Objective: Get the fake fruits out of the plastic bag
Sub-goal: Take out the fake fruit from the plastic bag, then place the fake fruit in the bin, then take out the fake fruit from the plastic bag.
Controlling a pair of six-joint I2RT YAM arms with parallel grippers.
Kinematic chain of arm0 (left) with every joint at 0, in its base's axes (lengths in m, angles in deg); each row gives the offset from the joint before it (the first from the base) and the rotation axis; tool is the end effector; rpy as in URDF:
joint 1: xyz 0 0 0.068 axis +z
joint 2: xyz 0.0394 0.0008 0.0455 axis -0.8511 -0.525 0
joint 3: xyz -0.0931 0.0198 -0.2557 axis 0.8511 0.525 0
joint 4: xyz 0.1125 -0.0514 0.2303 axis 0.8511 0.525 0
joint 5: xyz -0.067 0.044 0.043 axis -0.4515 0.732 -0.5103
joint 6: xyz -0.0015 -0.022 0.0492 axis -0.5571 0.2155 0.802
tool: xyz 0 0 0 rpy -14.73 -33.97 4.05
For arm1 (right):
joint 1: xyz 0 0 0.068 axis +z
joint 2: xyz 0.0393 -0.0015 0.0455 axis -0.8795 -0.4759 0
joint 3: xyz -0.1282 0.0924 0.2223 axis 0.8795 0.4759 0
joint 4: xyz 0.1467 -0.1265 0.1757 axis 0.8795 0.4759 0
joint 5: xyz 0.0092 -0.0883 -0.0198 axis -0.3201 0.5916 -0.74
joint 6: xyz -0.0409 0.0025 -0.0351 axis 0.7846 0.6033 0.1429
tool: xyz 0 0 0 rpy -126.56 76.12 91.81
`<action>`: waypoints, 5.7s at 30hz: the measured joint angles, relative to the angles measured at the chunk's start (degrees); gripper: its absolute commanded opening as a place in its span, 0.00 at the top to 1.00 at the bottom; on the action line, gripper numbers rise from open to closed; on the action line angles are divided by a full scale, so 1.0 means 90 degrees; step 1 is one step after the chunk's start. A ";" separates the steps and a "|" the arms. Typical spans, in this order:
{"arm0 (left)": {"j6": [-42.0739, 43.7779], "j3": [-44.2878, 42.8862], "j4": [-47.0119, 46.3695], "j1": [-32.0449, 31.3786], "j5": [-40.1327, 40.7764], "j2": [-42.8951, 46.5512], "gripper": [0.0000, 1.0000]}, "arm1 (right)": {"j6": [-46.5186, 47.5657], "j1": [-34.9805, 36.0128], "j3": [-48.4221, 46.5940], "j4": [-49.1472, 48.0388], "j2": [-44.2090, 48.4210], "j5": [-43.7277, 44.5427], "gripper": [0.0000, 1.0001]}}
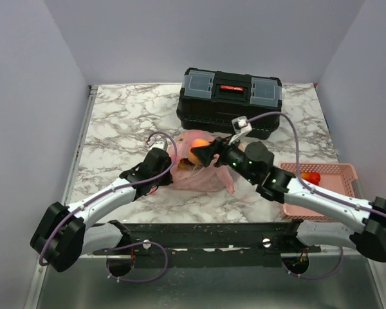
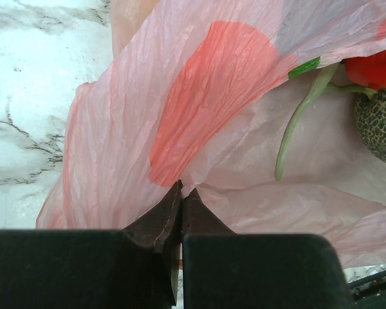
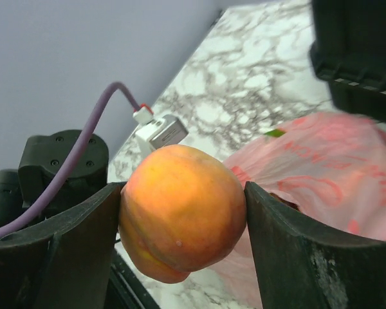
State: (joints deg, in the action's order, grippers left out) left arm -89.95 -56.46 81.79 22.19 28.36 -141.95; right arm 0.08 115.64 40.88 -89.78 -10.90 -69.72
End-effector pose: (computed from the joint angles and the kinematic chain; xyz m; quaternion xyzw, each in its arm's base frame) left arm 0.1859 -0.1303 0.1916 -0.0379 0.9268 -0.1758 0.3296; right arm 0.1692 0.2249 0.3170 -0.1040 0.7253 0.4178 0.5373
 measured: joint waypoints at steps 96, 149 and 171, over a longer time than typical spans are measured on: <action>-0.0291 0.0296 -0.0724 -0.0070 -0.2259 0.0449 1.00 | 0.0313 0.0355 -0.0600 0.2200 0.0114 0.0517 0.15; -0.0675 0.0316 -0.1180 -0.0211 -0.2834 0.0313 1.00 | -0.2305 0.0369 0.0119 0.1863 -0.2033 0.4146 0.41; -0.0673 0.0287 -0.1166 -0.0262 -0.2849 0.0267 1.00 | -0.2093 0.0374 -0.0396 0.1243 -0.3174 0.5489 0.79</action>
State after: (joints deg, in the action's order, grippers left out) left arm -96.01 -53.88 71.30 19.83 2.73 -139.55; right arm -18.76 119.01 37.32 -78.59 -39.46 -20.32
